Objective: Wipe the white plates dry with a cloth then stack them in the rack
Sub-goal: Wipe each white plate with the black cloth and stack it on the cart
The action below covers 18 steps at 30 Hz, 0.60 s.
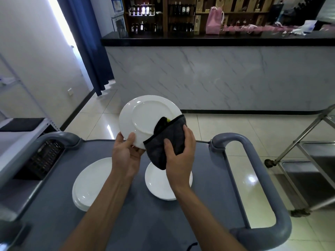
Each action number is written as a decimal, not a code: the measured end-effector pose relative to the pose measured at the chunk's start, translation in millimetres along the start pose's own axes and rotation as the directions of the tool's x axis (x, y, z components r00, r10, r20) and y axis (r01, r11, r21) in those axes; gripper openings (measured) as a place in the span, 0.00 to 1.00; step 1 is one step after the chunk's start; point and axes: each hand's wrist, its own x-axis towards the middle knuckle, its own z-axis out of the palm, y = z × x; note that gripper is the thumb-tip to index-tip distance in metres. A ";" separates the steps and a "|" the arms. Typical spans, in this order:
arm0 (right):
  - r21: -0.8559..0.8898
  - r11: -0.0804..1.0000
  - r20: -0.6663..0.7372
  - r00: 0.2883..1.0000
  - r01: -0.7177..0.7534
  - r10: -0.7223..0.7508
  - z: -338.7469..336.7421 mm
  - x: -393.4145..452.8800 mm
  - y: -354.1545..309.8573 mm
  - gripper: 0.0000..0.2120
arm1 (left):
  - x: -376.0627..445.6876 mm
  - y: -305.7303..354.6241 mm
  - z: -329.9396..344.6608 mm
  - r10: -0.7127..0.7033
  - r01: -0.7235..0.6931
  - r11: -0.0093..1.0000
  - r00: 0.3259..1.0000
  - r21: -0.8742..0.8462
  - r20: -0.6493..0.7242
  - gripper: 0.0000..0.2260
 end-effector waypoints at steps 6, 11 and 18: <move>-0.007 0.998 0.022 0.998 0.055 -0.055 0.7 -6.1 0.0 0.28 | 1.7 -1.7 -7.0 -0.038 0.038 0.999 0.999 0.009 -0.015 0.14; -0.081 0.994 0.019 0.998 0.067 -0.066 -12.7 21.1 -1.5 0.25 | -0.7 1.0 -13.6 -0.031 0.029 0.998 0.999 0.047 0.044 0.15; -0.296 0.930 0.176 0.970 0.216 -0.169 -29.5 69.6 -7.4 0.21 | -5.2 4.7 -11.4 -0.034 0.003 0.978 0.989 0.210 0.142 0.11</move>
